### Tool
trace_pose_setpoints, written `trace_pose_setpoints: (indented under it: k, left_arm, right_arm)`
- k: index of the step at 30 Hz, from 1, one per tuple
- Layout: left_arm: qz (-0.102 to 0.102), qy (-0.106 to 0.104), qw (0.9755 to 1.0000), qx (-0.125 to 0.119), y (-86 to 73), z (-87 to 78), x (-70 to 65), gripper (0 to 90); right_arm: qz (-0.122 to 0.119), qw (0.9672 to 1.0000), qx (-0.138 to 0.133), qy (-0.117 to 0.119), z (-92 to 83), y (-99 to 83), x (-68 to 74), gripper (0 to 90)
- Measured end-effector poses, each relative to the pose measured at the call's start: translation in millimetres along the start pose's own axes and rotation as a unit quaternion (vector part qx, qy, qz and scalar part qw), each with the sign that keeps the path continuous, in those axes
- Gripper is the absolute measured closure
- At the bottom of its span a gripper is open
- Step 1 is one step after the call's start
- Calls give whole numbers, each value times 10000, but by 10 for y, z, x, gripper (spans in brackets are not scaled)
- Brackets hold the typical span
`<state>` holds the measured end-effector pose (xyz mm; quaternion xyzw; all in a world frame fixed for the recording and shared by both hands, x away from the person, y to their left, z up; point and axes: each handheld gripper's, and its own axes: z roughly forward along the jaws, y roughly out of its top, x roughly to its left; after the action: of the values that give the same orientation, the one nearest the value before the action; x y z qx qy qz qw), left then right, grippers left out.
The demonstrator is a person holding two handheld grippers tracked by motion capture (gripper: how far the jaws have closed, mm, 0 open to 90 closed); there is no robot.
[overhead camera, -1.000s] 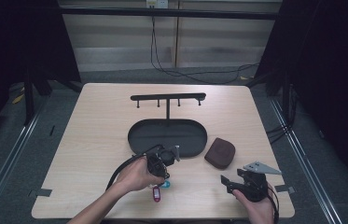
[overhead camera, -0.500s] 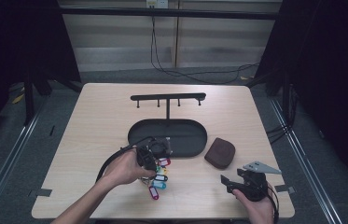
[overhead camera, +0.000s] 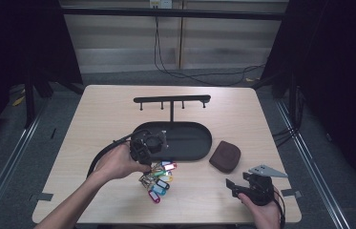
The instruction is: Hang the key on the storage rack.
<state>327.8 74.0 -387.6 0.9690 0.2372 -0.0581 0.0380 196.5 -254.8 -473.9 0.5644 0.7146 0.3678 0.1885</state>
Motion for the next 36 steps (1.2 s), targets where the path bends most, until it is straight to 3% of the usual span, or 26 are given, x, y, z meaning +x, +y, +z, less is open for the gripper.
trace_pose_setpoints:
  k: [5, 14, 18, 24, 29, 36]
  left_arm:
    - [-104, 60, 9999, -109, -46, -112, 61, 878]
    - [-40, 284, 9993, -241, -77, -359, 90, 879]
    - [-124, 297, 9992, -234, -90, -383, 113, 879]
    - [-185, 163, 9993, -275, -113, -407, 149, 880]
    - [-58, 96, 9995, -298, -134, -451, 153, 880]
    - [-70, 69, 9994, -346, -149, -563, 156, 881]
  right_arm:
    - [-5, 10000, -3, 21, 4, 2, -1, 269]
    - [9, 10000, 19, 13, 7, 2, -1, 268]
    - [4, 10000, 22, 13, 10, 4, 1, 268]
    - [-30, 10000, 43, 2, 30, 11, -3, 268]
    - [-29, 10000, 46, 1, 33, 12, -4, 268]
    - [-17, 10000, 47, -1, 33, 12, -1, 268]
